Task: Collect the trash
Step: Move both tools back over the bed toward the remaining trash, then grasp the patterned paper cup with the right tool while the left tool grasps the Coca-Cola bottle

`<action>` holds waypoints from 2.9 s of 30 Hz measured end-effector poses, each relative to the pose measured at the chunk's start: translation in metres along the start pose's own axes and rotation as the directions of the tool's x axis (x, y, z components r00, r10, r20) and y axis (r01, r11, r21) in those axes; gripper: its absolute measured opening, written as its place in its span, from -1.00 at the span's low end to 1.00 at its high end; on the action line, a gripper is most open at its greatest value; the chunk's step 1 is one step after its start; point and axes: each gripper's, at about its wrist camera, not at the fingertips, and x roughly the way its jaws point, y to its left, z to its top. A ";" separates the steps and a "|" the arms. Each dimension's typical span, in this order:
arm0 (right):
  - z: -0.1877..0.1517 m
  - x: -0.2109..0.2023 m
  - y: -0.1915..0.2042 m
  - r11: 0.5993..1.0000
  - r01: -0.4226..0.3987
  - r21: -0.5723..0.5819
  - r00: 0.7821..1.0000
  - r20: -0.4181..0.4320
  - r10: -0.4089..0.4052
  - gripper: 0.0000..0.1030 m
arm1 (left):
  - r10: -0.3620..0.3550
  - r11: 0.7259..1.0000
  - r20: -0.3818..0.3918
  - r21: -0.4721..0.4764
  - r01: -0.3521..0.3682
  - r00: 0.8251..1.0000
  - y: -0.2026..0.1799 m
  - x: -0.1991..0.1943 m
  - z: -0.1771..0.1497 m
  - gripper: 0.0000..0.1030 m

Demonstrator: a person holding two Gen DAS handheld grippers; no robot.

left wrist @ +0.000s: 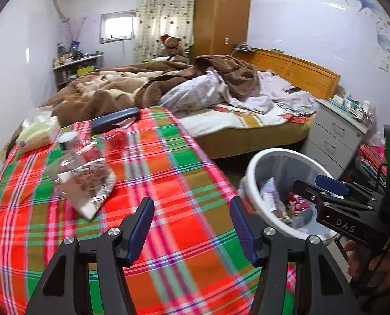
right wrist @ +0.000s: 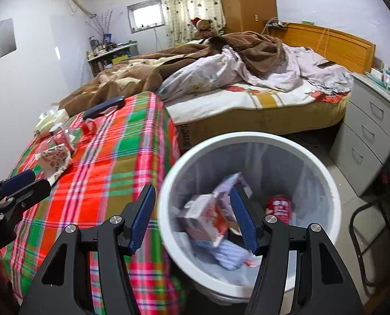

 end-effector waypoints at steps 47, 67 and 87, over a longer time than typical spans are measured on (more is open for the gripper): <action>0.044 0.085 0.196 0.953 -0.301 -0.040 0.945 -0.145 0.292 0.18 | 0.209 0.961 -0.048 -0.172 -0.214 0.977 0.235 0.011 0.007 0.21; 0.041 0.115 0.188 0.959 -0.281 0.036 0.907 -0.318 0.277 0.10 | 0.090 0.985 -0.040 -0.145 -0.095 0.995 0.241 0.044 0.043 0.21; 0.046 0.095 0.147 0.938 -0.338 0.079 0.896 -0.277 0.346 -0.36 | -0.020 0.998 -0.133 -0.058 0.013 0.991 0.211 0.101 0.060 0.33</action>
